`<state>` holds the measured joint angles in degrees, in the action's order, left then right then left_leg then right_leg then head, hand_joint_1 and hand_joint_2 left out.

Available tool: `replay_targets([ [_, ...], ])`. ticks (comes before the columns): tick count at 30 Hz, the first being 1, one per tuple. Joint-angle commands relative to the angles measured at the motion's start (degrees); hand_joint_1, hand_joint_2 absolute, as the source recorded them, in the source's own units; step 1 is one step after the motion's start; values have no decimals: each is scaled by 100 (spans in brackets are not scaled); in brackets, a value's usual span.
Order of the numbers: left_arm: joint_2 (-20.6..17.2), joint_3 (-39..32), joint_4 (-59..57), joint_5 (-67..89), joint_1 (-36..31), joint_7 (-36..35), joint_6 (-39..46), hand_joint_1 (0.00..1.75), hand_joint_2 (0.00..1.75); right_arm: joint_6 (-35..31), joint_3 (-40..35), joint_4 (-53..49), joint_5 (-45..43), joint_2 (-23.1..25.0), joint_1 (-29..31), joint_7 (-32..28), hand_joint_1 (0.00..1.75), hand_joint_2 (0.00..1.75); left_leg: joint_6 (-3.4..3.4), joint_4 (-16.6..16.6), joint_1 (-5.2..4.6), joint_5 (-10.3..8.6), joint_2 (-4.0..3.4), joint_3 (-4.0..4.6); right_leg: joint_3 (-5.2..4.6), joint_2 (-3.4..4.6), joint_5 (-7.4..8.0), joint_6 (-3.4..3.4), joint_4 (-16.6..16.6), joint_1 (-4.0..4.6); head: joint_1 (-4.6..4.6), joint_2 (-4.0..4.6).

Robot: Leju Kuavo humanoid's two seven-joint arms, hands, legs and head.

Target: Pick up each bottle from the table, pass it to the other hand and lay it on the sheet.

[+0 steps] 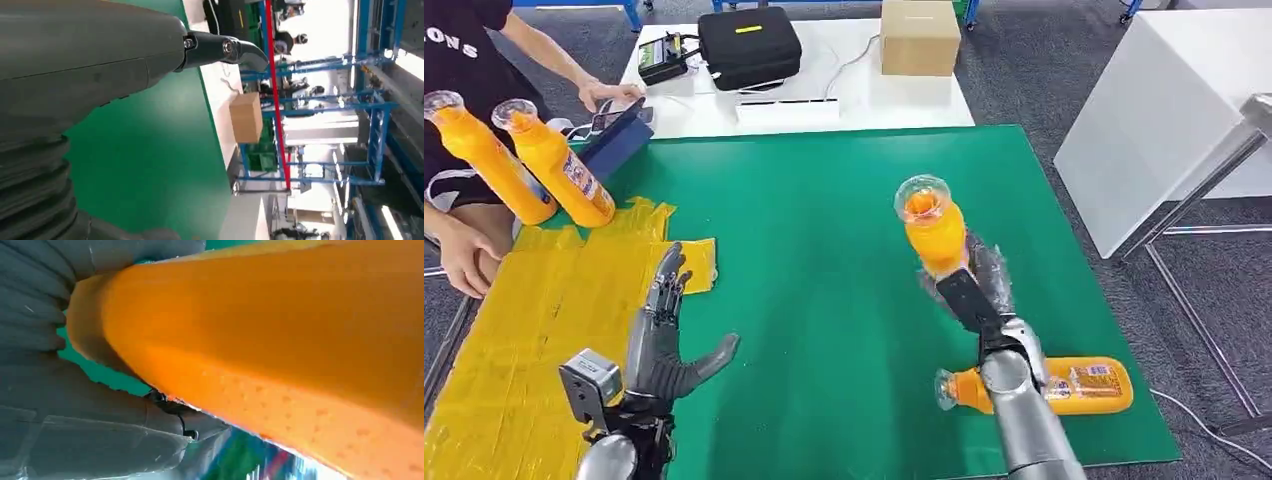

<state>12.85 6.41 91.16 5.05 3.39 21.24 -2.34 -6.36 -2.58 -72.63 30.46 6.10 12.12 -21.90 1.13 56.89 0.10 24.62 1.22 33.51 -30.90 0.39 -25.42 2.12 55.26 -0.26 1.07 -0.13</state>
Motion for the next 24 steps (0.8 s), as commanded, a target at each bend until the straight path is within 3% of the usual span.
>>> replay_targets([
  [1,-74,310,-681,-42,-419,-64,-6,0,175,215,-774,334,-417,704,-51,-159,175,175,-5,-5,3,1,-4,-13,14,-5,-2,-4,-6,4,-2,0],
  [12,-174,546,-721,-311,-504,-175,-4,0,175,-547,-2102,1599,82,1122,-199,-507,175,175,-7,-9,7,4,-7,-18,21,3,-3,-6,-11,7,-4,0],
  [24,-187,653,-823,-327,-573,-173,-24,0,175,-645,-2245,1779,105,1193,-109,-528,175,175,-5,-7,5,0,0,-8,12,-4,-3,-5,-7,3,-7,0],
])
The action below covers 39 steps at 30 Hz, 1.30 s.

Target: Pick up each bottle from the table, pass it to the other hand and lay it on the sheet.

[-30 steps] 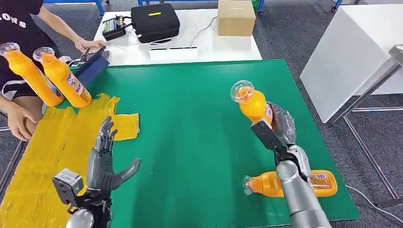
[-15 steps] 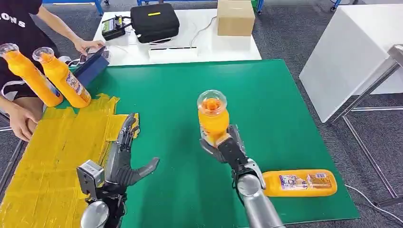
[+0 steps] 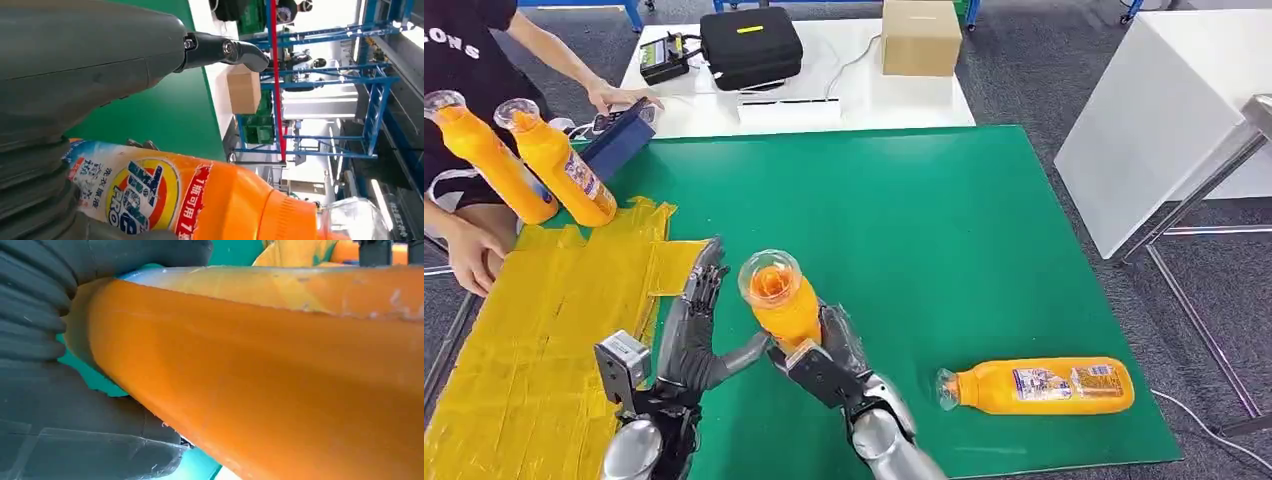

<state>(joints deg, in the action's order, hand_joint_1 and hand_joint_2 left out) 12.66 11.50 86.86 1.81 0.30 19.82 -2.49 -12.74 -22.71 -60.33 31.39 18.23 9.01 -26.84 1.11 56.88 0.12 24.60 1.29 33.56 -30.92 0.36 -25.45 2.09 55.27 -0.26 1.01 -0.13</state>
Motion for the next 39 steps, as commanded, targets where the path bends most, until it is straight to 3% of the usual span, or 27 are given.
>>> replay_targets([
  [1,-164,149,-394,-2,-266,-30,-8,0,175,-6,-243,548,8,9,207,-30,175,175,-5,-7,5,6,-10,-23,26,-2,-4,-3,-12,6,0,0],
  [7,-206,496,-264,-166,-155,29,-143,0,175,-431,-682,653,275,39,321,76,175,175,-7,-5,5,8,-13,-24,26,0,-6,-5,-9,7,0,0],
  [18,-248,1278,-305,186,-80,45,-195,0,175,-516,-801,674,66,-8,409,172,175,175,-3,-2,3,8,-11,-19,22,-1,-6,-1,-8,5,0,0],
  [31,-225,1386,-494,179,-226,52,-206,0,175,-609,-960,873,204,18,485,200,175,175,-3,-3,3,8,-8,-19,22,-3,-6,-1,-9,5,2,0],
  [34,-232,1383,-559,179,-281,57,-203,0,175,-454,-1014,1039,168,11,564,218,175,175,-3,-3,5,9,-12,-24,27,-1,-5,-2,-11,7,0,0],
  [37,-275,1482,-719,229,-398,4,-332,0,175,408,-1126,1276,-89,-97,755,293,175,175,-5,-4,6,10,-13,-28,33,-3,-6,-2,-12,8,2,0],
  [39,-269,1481,-736,229,-407,4,-331,0,175,422,-1119,1290,-94,-110,767,290,175,175,-3,-4,4,6,-7,-21,25,-5,-4,-1,-10,6,0,0],
])
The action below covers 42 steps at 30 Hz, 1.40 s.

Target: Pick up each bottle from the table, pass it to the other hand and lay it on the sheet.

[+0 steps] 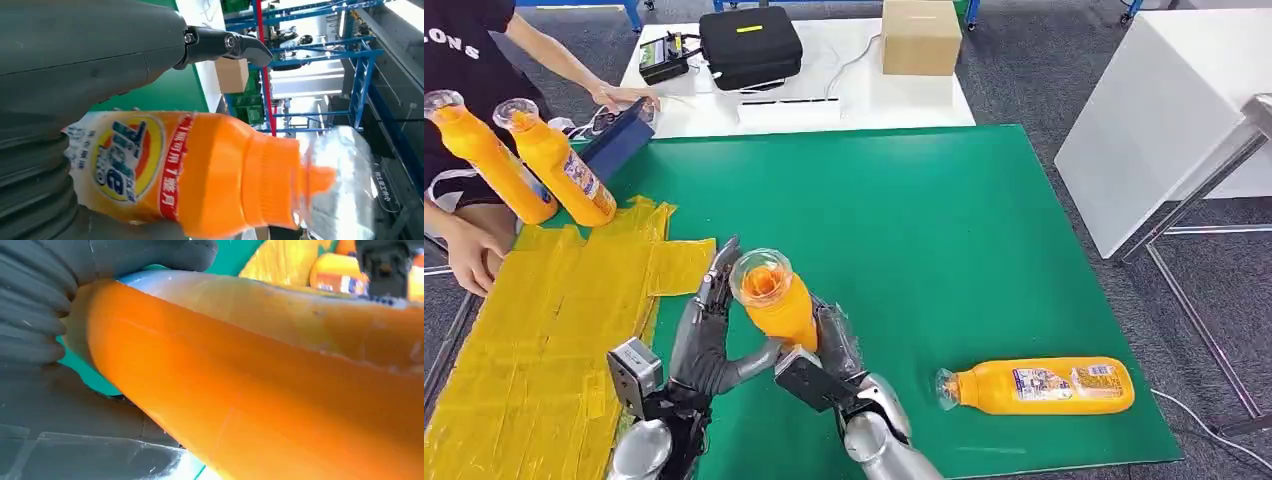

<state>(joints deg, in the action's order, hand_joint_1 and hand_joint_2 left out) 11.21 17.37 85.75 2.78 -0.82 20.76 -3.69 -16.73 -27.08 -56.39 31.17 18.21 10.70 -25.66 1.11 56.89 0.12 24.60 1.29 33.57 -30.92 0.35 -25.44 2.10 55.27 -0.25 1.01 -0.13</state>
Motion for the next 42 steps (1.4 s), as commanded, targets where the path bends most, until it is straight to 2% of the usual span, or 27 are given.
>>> replay_targets([
  [1,-125,894,-625,133,-295,-90,-211,0,175,821,-682,897,-73,-108,598,172,175,175,-3,-4,2,4,-8,-17,19,-2,-3,-1,-8,3,2,0],
  [5,-126,958,-748,174,-369,-95,-308,0,175,1073,-612,1015,-220,-130,685,128,175,175,-4,-5,3,5,-6,-17,20,1,-2,-1,-9,4,4,0],
  [20,-108,1142,-900,409,-463,-51,-433,0,175,1241,-558,1081,-199,-32,841,73,175,175,-5,1,4,12,-13,-25,30,-1,-9,-1,-7,6,2,0],
  [27,-159,1269,-989,986,-500,-121,-154,0,175,925,-548,761,-47,-61,735,116,175,175,-4,-1,1,8,-9,-16,19,1,-6,0,-5,2,2,0],
  [32,-210,1255,-900,1154,-398,-146,-159,0,175,458,-502,331,233,-139,622,128,175,175,-5,-1,2,13,-18,-25,27,7,-8,-1,-7,4,2,0],
  [42,-230,1250,-1003,1174,-377,-194,-183,0,175,161,-398,-151,324,-191,533,175,175,175,-4,-1,-1,9,-16,-15,17,9,-5,0,-3,0,0,0],
])
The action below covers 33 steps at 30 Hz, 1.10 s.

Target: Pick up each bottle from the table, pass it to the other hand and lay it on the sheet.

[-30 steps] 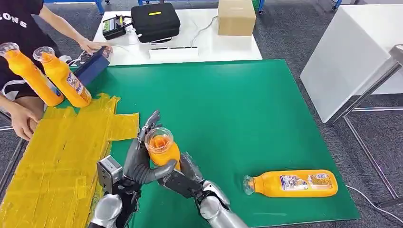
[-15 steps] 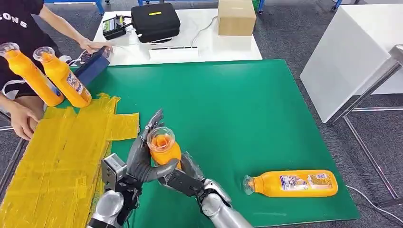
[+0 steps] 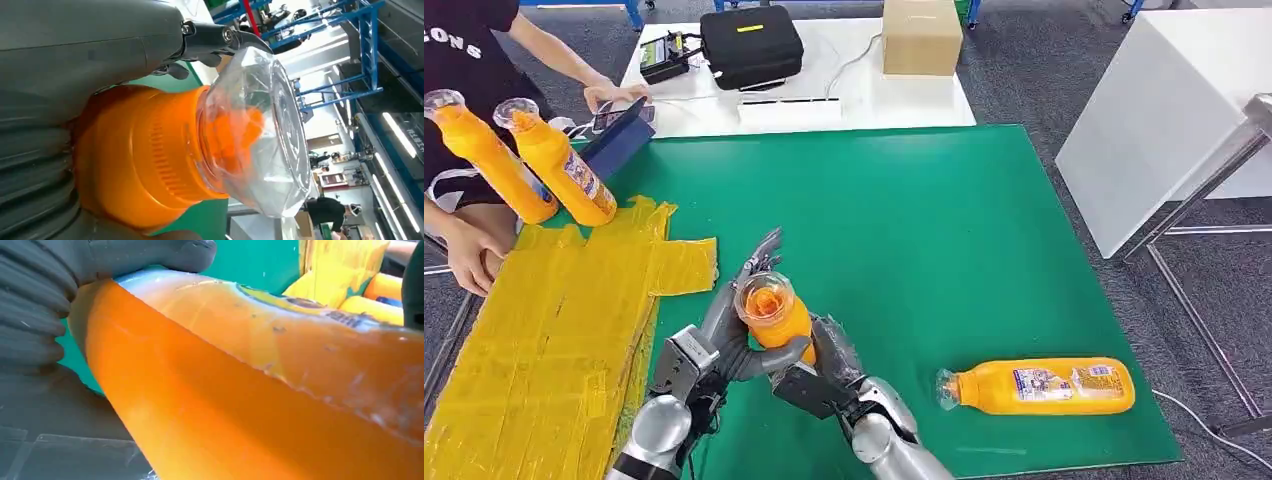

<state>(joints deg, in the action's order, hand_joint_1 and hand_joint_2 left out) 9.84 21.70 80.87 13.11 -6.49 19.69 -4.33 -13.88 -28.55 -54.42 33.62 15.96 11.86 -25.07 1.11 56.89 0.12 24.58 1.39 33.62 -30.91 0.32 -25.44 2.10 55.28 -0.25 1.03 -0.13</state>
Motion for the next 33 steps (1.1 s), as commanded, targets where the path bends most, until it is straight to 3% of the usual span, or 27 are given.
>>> replay_targets([
  [1,-95,821,-540,131,192,-102,-137,0,175,-155,-228,-389,65,33,397,108,175,175,-2,-3,-3,6,-19,-14,10,12,-3,0,-2,-2,0,0],
  [16,-95,754,-595,-65,275,-135,-233,0,175,-311,-69,-584,-113,54,324,17,175,175,-4,-4,-1,14,-38,-28,22,27,-3,-2,-6,1,-2,0],
  [33,-91,541,-632,-165,409,-154,-150,0,175,-380,606,-1091,-955,103,170,-60,175,175,-3,-7,-5,7,-19,-14,11,11,0,-1,-5,-3,-2,0],
])
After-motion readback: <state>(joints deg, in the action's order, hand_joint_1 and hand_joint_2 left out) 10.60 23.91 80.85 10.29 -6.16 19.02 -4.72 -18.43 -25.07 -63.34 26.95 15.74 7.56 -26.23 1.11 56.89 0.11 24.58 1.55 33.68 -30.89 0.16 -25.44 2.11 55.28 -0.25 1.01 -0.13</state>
